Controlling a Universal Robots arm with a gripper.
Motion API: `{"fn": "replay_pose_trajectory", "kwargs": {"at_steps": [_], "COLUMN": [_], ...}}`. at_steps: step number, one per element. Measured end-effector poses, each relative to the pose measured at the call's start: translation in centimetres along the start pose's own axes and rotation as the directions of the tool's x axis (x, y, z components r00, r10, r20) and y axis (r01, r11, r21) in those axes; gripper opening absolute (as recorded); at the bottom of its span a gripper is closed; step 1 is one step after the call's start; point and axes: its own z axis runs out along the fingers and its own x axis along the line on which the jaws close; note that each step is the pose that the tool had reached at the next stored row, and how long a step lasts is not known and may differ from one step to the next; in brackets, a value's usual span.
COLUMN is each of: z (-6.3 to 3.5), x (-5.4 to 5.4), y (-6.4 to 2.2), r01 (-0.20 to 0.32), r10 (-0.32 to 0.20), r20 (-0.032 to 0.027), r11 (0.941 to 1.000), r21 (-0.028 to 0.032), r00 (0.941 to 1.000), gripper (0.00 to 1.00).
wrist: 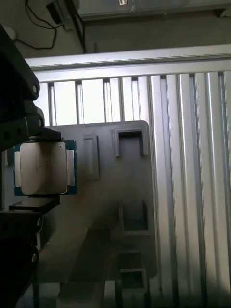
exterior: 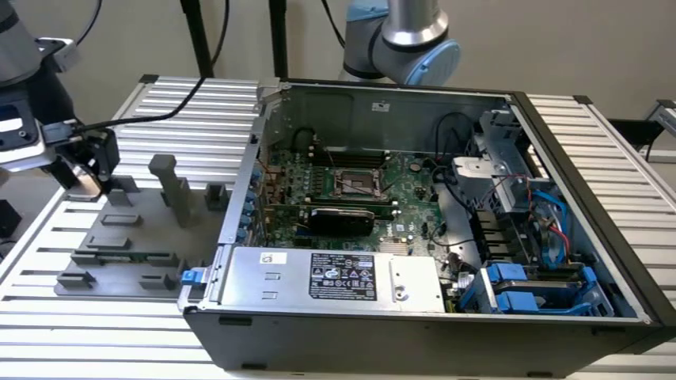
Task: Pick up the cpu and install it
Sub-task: 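Pick up the cpu and move it towards the insertion slot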
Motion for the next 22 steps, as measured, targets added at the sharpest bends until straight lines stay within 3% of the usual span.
{"fn": "replay_pose_trajectory", "kwargs": {"at_steps": [9,22], "z": [-4.06,-9.56], "x": [-1.5,-7.3], "y": [0.26,0.87], "r01": [0.016,0.020], "r10": [-0.016,-0.020], "r20": [-0.0017,-0.0097], "r11": [0.9999,0.9997], "r21": [-0.0026,-0.0138], "r00": [0.9999,0.9998], "gripper": [0.55,0.55]}}
